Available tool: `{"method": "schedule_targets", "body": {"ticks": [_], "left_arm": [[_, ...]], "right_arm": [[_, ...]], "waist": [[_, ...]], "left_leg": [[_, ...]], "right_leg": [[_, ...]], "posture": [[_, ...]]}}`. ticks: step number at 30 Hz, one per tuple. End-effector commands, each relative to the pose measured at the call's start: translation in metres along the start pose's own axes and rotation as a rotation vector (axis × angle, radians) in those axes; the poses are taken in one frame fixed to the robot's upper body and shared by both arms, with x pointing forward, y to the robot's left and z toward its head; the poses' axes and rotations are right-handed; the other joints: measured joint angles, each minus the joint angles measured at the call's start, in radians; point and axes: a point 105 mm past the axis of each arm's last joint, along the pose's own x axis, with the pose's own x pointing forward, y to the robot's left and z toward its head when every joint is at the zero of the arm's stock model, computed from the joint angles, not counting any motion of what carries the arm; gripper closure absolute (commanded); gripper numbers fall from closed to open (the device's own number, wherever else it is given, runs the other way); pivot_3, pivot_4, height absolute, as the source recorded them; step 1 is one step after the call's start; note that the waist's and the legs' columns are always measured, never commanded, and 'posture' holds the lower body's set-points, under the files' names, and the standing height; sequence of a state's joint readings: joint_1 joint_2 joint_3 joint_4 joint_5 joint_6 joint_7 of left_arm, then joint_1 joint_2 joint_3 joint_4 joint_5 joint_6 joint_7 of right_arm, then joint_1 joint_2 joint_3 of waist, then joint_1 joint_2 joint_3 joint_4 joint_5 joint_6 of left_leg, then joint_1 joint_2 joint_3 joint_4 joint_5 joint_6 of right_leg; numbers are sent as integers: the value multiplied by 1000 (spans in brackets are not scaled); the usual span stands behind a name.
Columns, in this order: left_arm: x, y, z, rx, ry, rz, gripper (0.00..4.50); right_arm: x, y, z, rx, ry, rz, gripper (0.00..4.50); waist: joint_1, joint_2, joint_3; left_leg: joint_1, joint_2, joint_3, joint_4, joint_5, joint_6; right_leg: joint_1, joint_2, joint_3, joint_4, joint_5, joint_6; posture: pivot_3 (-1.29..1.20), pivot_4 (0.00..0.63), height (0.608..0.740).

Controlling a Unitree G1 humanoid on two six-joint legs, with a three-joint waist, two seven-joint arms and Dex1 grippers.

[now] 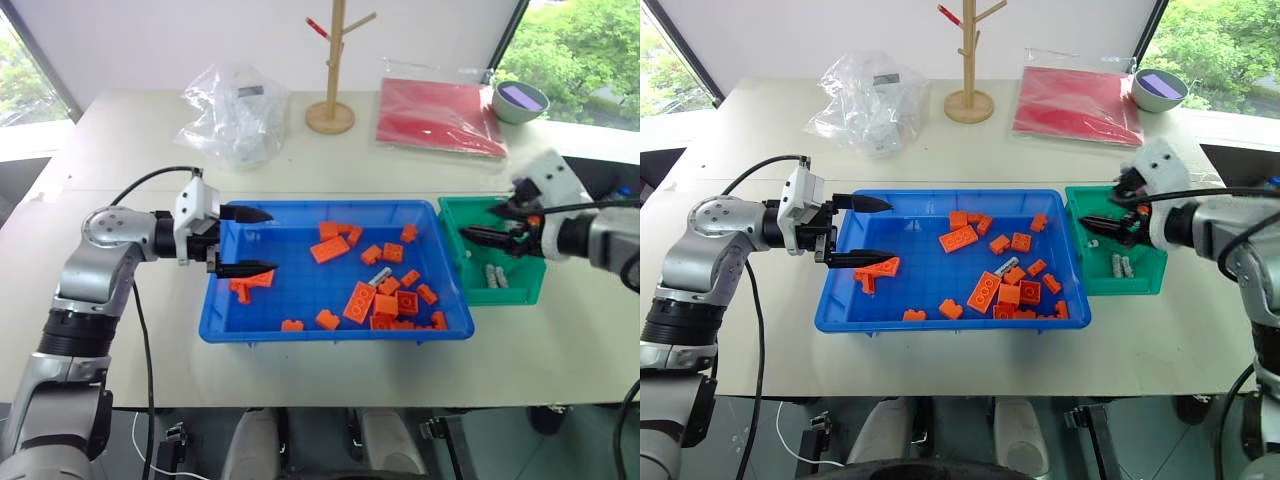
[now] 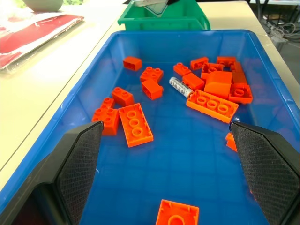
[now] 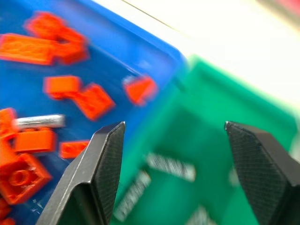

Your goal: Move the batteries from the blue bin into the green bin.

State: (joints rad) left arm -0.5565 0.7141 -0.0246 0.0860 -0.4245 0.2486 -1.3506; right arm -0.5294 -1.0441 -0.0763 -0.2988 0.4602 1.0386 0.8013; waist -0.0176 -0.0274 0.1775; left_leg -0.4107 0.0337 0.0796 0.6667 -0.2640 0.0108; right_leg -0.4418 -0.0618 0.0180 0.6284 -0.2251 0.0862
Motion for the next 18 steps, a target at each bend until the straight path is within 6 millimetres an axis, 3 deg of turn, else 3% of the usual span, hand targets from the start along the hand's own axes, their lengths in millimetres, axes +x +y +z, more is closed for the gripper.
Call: {"method": "schedule_targets", "body": {"ticks": [1, 6, 10, 18], "left_arm": [[0, 2, 11, 48, -12, -1, 0], [0, 3, 15, 58, -20, 14, 0], [-4, 1, 15, 61, -17, 34, 0], [-12, -2, 14, 54, -3, 73, 0]], "right_arm": [[20, 27, 15, -232, 8, 182, 958], [50, 43, 11, -433, 74, 340, 958], [67, 45, 7, -517, 109, 390, 958], [84, 52, -11, -587, 165, 478, 958]], "waist": [[-2, 0, 0], [2, 0, 0], [4, 0, 0], [3, 0, 0]], "left_leg": [[0, 0, 0, 0, 0, 0], [0, 0, 1, 0, 0, 0], [-1, -1, 1, 0, 0, 0], [-1, 0, 2, 1, 0, 0]], "right_leg": [[0, 0, 0, 0, 0, 0], [0, 0, 0, 0, 0, 0], [0, -1, 0, 0, 0, 0], [0, 0, -1, 1, 1, 1]], "posture": [[0, 150, 736], [0, 150, 736], [0, 150, 736], [0, 150, 736]]}}
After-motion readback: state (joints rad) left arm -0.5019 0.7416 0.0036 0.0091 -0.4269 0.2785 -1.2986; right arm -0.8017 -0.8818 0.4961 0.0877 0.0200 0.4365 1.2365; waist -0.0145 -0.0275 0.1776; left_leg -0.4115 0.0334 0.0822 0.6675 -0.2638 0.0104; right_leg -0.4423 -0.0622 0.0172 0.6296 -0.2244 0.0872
